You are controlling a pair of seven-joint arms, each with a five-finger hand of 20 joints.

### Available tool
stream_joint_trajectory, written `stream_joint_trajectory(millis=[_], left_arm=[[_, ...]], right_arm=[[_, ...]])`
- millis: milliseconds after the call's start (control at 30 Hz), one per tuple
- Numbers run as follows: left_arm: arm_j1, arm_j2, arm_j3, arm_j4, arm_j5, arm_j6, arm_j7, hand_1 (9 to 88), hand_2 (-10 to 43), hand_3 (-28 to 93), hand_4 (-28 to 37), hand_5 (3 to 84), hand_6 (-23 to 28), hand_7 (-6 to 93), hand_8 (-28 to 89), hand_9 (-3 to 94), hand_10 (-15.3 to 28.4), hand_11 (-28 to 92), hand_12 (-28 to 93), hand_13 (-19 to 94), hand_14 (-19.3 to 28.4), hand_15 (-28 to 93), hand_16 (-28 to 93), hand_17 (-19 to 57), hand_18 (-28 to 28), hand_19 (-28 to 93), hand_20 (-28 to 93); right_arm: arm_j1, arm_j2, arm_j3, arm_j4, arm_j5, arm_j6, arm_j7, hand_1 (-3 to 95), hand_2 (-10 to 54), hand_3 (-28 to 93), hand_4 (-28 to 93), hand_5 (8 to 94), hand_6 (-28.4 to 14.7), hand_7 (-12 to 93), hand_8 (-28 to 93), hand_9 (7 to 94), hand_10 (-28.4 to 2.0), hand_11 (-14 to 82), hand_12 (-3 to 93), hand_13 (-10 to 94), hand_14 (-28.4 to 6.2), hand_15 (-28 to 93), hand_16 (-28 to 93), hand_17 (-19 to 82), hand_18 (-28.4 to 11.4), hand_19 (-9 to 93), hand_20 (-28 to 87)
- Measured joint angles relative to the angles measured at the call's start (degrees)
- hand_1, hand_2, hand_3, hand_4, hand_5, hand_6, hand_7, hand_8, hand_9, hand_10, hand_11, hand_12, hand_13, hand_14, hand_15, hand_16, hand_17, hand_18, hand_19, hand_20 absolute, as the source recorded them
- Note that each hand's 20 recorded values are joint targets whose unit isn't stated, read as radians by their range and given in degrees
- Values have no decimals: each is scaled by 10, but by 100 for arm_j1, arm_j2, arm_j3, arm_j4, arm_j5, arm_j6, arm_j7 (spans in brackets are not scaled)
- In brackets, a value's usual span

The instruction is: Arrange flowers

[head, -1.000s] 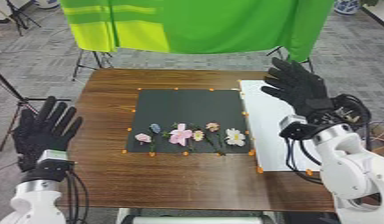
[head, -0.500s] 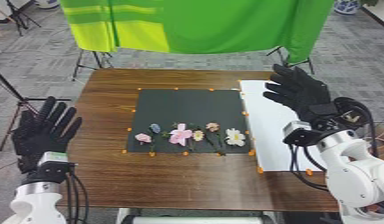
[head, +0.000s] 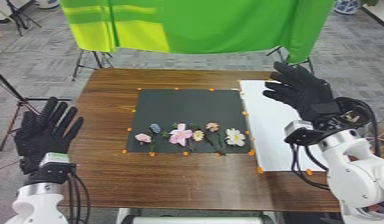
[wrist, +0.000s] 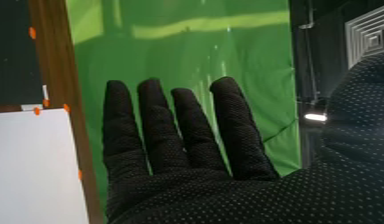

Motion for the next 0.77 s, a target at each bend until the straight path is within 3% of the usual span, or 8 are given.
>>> stream_joint_trajectory(millis=[767], left_arm=[[109,-71,-23,-37,8,-58,0,241,141,696,-283,402,91,61,-63,331,146,179,83,233,141,257,-78,-58,140,328,82]], right_arm=[[-119,5,43,-85,52,31,39,129,12,789,-256,447,-22,115,-101,454,-131,56,134,397,-140,126,228,165,-176,321,272]])
